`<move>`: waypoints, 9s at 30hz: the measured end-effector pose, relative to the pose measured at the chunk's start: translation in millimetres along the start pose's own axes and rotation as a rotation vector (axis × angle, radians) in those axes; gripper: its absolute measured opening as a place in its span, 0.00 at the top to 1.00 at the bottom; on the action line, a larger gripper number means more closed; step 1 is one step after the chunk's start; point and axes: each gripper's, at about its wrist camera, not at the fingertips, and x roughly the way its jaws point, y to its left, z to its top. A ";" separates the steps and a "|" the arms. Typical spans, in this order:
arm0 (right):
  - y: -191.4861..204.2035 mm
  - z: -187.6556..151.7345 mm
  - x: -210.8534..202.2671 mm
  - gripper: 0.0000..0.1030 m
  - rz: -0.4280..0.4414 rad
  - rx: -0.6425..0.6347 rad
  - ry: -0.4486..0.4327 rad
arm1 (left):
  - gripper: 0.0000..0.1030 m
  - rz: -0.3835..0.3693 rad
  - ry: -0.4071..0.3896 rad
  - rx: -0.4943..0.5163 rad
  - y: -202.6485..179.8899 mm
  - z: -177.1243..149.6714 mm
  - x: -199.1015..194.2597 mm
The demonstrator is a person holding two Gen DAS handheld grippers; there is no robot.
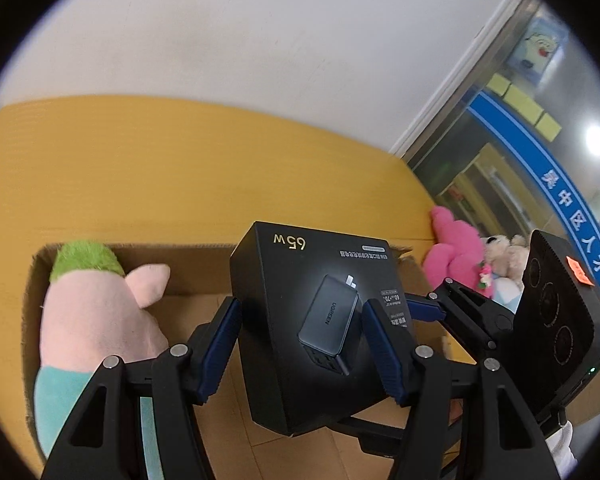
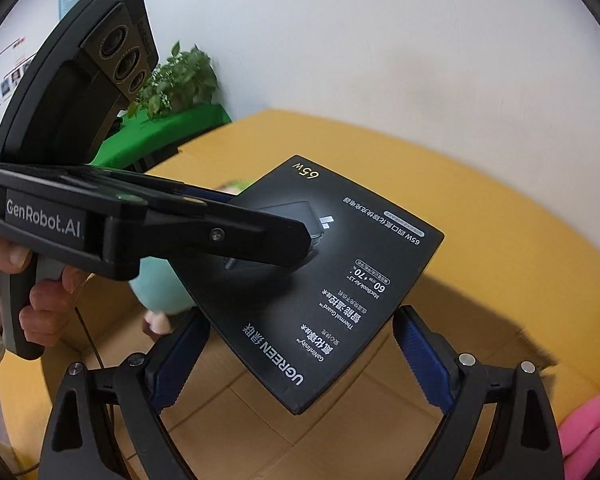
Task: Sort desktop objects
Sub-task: 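Carry the charger box with both grippers into the cardboard box and release, then move both grippers back to the white rectangular case on the table, then close both grippers on the white rectangular case, then lift the white case with both grippers toward the cardboard box, then lower the white case into the box with both grippers and open, then withdraw both grippers and move to the black sunglasses on the table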
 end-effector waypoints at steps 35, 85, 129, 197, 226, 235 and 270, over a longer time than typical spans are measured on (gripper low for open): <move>43.4 -28.0 -96.8 0.00 -0.163 0.110 -0.102 | 0.22 0.251 -0.328 0.220 -89.1 -72.7 -203.7; 175.5 -248.3 -79.4 0.33 -0.222 0.297 0.142 | 0.23 0.033 0.124 -0.009 -66.4 -300.6 -61.1; 203.5 -203.0 -168.9 0.34 -0.203 0.255 -0.119 | 0.64 -0.027 -0.017 0.161 -137.5 -253.7 -136.7; -129.5 -52.1 52.4 0.32 -0.244 0.450 0.271 | 0.65 -0.031 0.316 0.012 -78.9 -7.8 164.8; 134.2 -80.6 -196.6 0.00 -0.329 0.223 -0.113 | 0.20 0.282 -0.456 0.348 -142.1 -197.7 -270.1; 157.4 -134.3 -202.2 0.00 -0.349 0.322 -0.107 | 0.20 0.354 -0.481 0.216 -132.4 -274.2 -251.7; 83.1 -280.6 -128.2 0.07 -0.082 0.310 0.195 | 0.20 0.206 -0.009 0.099 -98.8 -331.9 -110.7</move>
